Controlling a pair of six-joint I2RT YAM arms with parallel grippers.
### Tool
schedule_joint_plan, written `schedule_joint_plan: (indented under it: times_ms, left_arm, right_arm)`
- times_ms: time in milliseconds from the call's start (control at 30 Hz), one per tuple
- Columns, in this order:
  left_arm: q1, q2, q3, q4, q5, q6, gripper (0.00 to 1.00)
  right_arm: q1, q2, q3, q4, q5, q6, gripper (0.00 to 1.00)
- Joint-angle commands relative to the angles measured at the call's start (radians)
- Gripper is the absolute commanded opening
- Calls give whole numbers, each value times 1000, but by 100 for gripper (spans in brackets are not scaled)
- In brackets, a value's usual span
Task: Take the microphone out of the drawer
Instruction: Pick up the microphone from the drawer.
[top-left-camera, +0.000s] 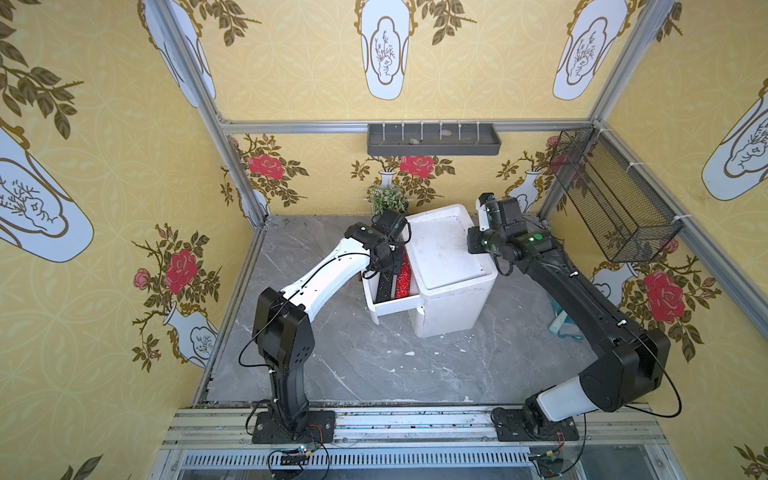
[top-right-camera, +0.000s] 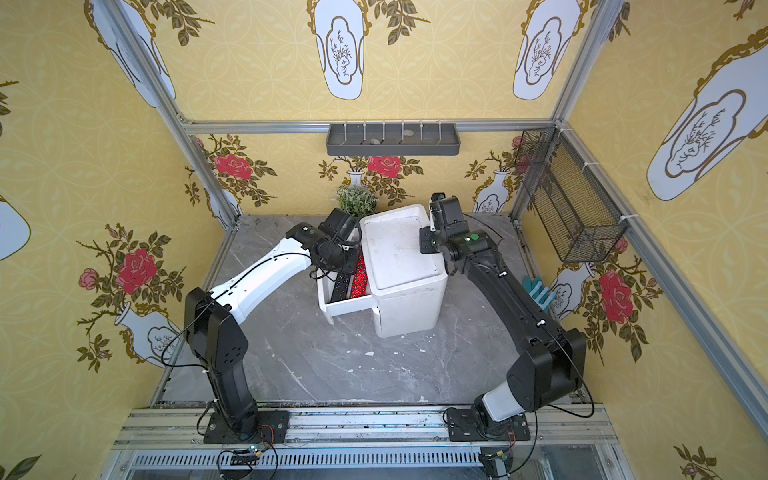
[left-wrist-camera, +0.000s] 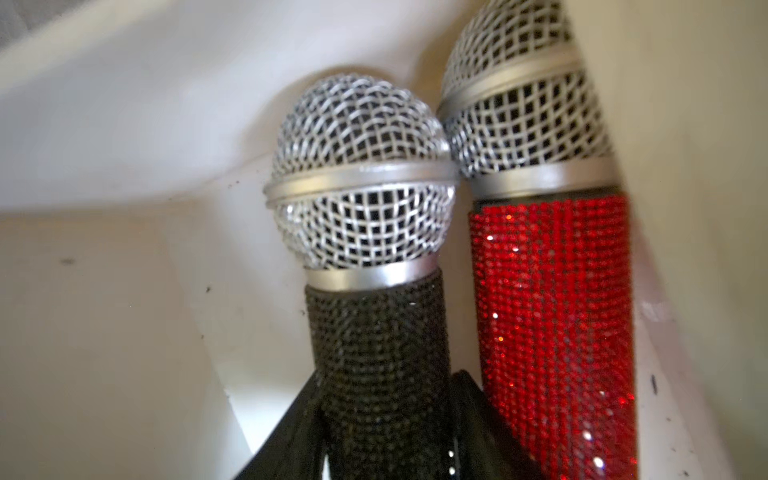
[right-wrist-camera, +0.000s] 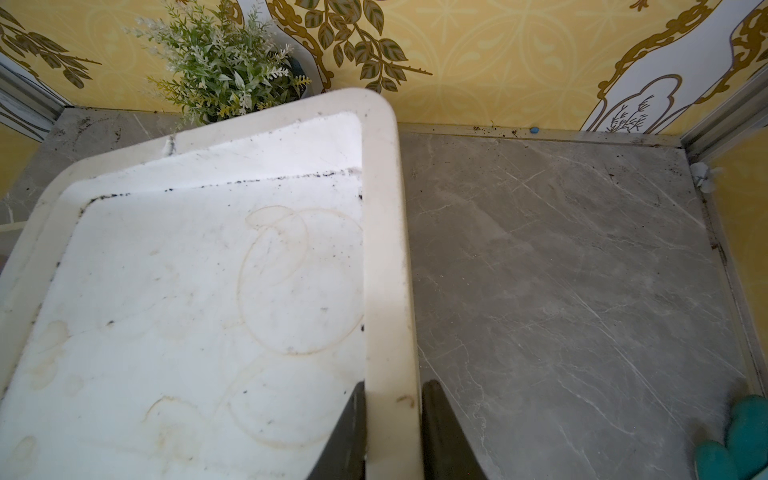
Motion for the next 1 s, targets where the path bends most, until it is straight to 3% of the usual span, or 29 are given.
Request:
schedule_joint_plan:
  times_ms: [0, 300, 733, 967]
  left_arm:
    - [0, 6, -8, -26, -17, 20, 43]
    - [0, -25, -6, -26, -51, 7, 35]
    - [0, -134, -10, -11, -118, 1, 33]
    - [0, -230, -60, 90, -142, -11, 32]
  right_arm:
    - [1, -9, 0, 1, 2, 6, 25]
    - [1, -9, -1, 2, 2, 8, 25]
    - [1, -8, -7, 4, 2, 12, 25]
    - [1, -11, -12, 6, 3, 15, 25]
